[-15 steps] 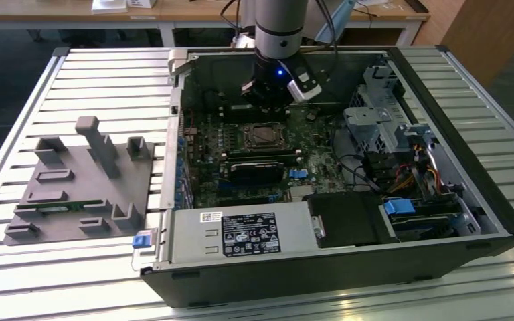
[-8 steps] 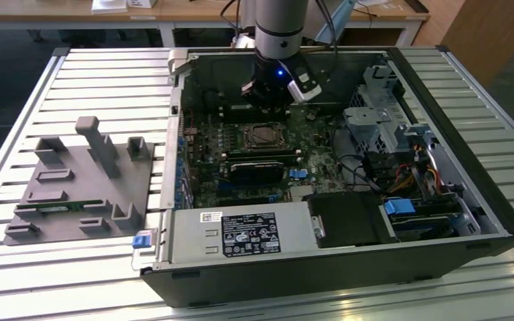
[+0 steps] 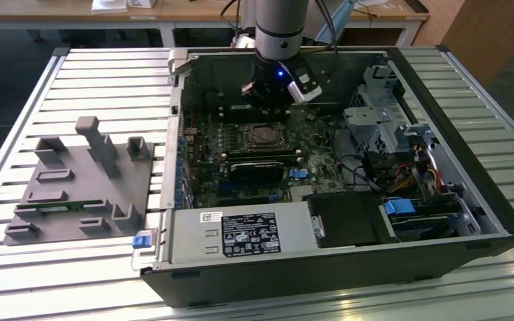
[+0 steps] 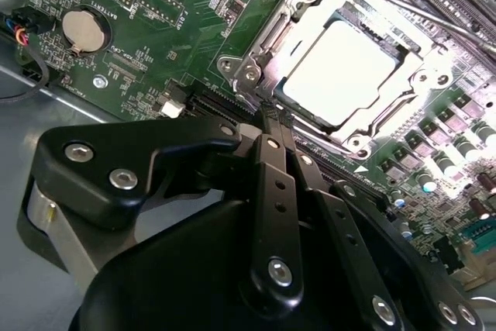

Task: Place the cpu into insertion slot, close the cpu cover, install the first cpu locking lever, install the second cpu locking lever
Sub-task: 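Install the second cpu locking lever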

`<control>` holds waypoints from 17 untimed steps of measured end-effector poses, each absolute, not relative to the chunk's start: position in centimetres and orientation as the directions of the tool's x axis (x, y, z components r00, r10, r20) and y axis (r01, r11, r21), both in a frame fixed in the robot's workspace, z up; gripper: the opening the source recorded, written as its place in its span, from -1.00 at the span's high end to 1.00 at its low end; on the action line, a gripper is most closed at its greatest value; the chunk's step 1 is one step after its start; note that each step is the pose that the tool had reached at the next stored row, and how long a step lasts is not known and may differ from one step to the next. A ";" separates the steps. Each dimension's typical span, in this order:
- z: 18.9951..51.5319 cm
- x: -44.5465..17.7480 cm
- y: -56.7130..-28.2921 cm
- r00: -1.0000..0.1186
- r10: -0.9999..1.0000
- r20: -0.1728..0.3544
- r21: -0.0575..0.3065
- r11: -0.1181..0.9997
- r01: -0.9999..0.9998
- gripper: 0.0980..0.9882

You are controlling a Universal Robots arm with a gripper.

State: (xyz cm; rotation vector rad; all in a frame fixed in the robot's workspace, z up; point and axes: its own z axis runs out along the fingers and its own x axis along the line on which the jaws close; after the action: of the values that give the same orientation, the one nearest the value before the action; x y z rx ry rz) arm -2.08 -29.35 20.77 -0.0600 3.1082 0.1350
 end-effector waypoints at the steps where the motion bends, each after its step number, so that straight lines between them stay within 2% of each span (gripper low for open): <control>1: 20.8 -2.1 -29.4 -0.999 -0.037 -0.032 0.086 0.996 -0.040 0.98; 17: 20.8 -2.1 -30.1 -0.999 -0.037 -0.032 0.086 0.995 -0.040 0.98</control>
State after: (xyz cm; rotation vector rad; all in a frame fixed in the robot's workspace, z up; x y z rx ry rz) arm -2.08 -30.07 20.77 -0.0598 3.1081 0.1351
